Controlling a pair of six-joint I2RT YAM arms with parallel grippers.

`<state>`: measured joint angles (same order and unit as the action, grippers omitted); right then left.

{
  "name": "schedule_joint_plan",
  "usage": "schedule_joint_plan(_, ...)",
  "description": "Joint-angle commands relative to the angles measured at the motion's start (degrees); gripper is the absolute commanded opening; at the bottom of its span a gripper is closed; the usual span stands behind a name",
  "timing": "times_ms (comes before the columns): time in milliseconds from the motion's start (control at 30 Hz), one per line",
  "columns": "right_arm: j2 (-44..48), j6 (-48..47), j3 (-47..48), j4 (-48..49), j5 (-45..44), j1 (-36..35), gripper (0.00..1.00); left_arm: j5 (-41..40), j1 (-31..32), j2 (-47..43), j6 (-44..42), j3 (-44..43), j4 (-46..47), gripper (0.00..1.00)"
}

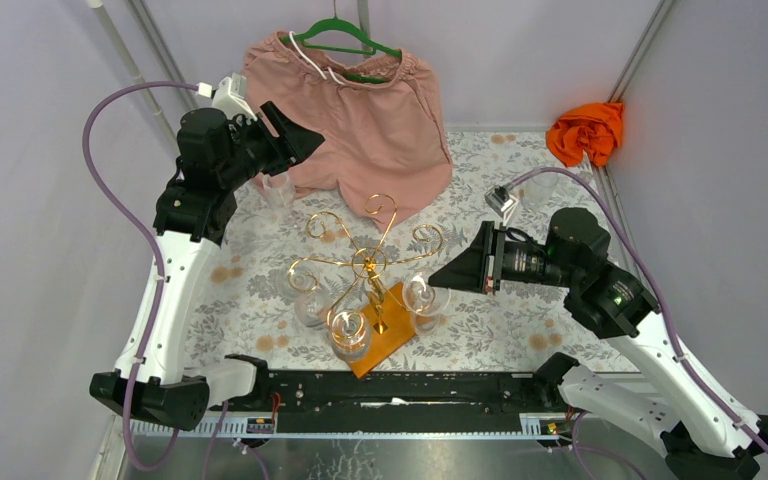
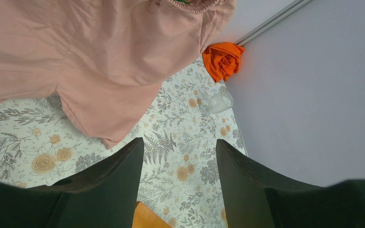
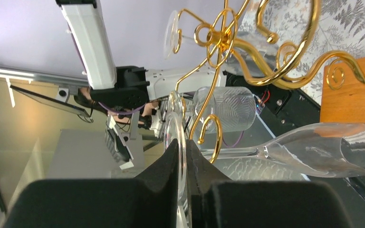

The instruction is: Take the wine glass off the wine glass rack

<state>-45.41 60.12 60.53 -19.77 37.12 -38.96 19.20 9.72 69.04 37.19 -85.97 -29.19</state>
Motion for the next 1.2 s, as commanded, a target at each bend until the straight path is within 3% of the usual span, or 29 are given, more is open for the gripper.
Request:
schedule_joint_plan(0,-0.46,-1.06,2.75,1.27,1.12,-2.92,0.0,0.27,0.34,-0.79,-0.2,0.8,1.41,0.65)
schedule_joint_plan(467,-6.46,-2.97,5.13,5.52,-4.34,-13.8,0.0,0.23,0.35,-1.18,-0.53,1.03,1.39,0.65)
schedule_joint_plan(1167,-4.87,-9.44,8.74,-3.45,-22.47,-13.95,0.0,-0.04,0.39,-1.53,-1.45,0.26,0.39,0.66)
